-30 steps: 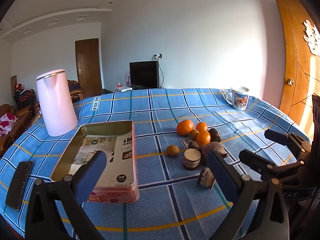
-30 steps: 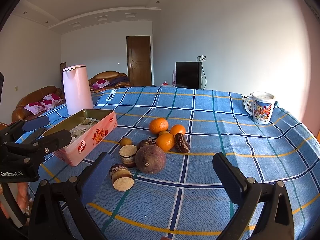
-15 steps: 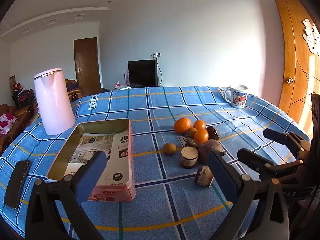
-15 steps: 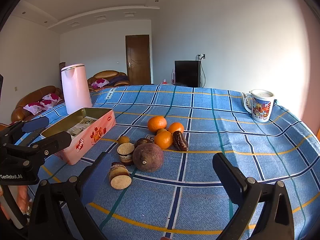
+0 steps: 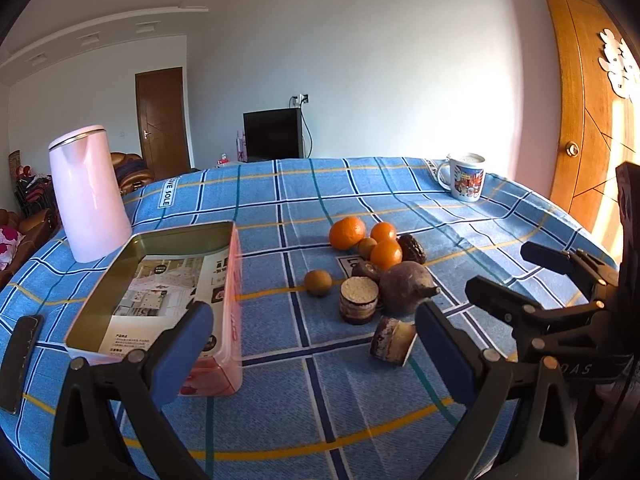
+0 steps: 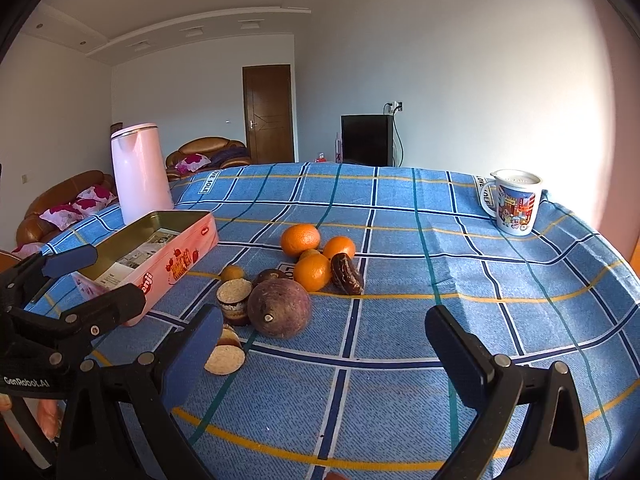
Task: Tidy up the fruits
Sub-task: 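Grasp the brown cylindrical snack with the left gripper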
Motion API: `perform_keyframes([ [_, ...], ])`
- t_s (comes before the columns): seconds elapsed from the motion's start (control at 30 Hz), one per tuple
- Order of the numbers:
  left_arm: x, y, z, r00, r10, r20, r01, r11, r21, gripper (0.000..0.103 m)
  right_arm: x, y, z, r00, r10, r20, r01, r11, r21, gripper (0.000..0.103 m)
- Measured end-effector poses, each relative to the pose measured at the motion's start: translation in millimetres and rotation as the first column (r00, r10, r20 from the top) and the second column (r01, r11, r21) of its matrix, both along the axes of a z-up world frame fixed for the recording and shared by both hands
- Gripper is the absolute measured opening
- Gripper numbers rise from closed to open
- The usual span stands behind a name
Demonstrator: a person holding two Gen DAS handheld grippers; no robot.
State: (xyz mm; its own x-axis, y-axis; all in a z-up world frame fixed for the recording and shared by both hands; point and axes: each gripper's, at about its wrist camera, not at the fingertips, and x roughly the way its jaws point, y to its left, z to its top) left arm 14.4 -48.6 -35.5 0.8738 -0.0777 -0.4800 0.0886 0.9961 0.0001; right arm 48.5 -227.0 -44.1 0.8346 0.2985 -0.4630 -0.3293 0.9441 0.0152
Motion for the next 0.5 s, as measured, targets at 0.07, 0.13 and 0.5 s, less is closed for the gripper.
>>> perform_keyframes([
  [0.07, 4, -6, -5, 1.0, -0.012, -0.015, 0.012, 1.0, 0.002, 0.103, 3, -7, -2, 1.0, -0.022, -0.008, 0.022, 1.0, 0.006, 0.102],
  [0.13, 7, -12, -9, 0.999, -0.039, -0.03, 0.039, 0.999, -0.007, 0.103, 7, -14, -5, 0.999, -0.043, -0.025, 0.043, 0.999, 0.016, 0.102],
  [0.5, 40, -34, -34, 0.975, -0.138, -0.174, 0.129, 0.99, -0.064, 0.077, 17, -24, -9, 0.997, -0.047, -0.061, 0.051, 0.997, 0.065, 0.102],
])
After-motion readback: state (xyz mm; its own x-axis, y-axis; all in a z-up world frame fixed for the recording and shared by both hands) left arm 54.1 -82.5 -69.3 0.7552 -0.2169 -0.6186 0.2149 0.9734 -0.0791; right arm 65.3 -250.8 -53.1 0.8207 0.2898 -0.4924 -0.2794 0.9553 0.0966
